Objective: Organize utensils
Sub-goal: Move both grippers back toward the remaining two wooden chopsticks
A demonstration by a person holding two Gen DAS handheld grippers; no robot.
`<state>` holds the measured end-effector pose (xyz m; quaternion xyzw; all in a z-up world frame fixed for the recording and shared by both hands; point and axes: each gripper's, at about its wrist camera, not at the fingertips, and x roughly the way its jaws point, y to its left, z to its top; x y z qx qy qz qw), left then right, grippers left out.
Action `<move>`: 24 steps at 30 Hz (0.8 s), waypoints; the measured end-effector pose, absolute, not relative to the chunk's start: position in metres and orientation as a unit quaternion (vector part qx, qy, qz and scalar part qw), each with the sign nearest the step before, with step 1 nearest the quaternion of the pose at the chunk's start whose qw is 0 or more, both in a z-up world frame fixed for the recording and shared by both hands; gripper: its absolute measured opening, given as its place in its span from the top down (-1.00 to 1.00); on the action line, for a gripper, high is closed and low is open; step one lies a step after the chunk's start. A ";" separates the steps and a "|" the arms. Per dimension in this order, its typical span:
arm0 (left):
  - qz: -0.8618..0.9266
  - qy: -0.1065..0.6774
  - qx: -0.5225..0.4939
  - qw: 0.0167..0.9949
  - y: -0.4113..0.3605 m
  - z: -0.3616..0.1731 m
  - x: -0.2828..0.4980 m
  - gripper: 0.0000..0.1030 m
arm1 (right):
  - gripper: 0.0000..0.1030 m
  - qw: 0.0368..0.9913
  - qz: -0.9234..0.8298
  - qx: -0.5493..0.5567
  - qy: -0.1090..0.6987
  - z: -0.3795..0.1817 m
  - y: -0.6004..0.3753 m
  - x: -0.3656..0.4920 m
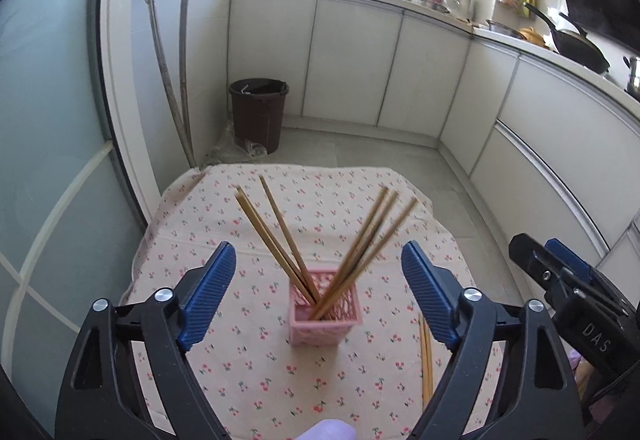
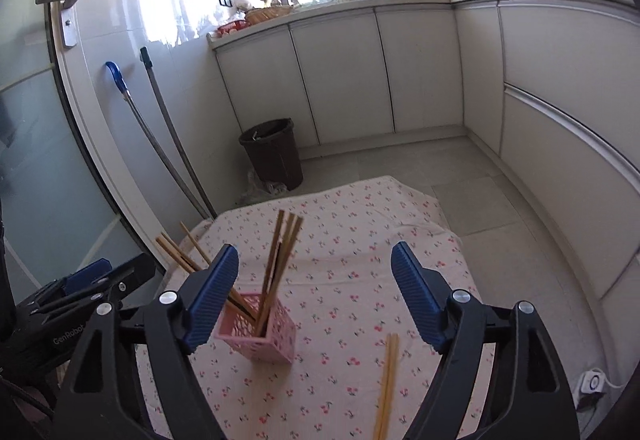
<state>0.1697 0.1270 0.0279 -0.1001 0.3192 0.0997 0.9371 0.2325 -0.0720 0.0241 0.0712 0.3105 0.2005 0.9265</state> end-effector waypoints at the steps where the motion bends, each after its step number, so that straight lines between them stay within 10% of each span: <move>1: 0.096 0.326 -0.097 0.936 0.121 0.022 0.168 -0.63 | -0.59 0.925 0.195 0.070 0.318 0.020 -0.077 0.230; 24: 0.035 0.458 -0.052 0.887 0.038 -0.073 0.191 -0.86 | -0.83 0.880 0.046 0.128 0.455 -0.062 -0.199 0.228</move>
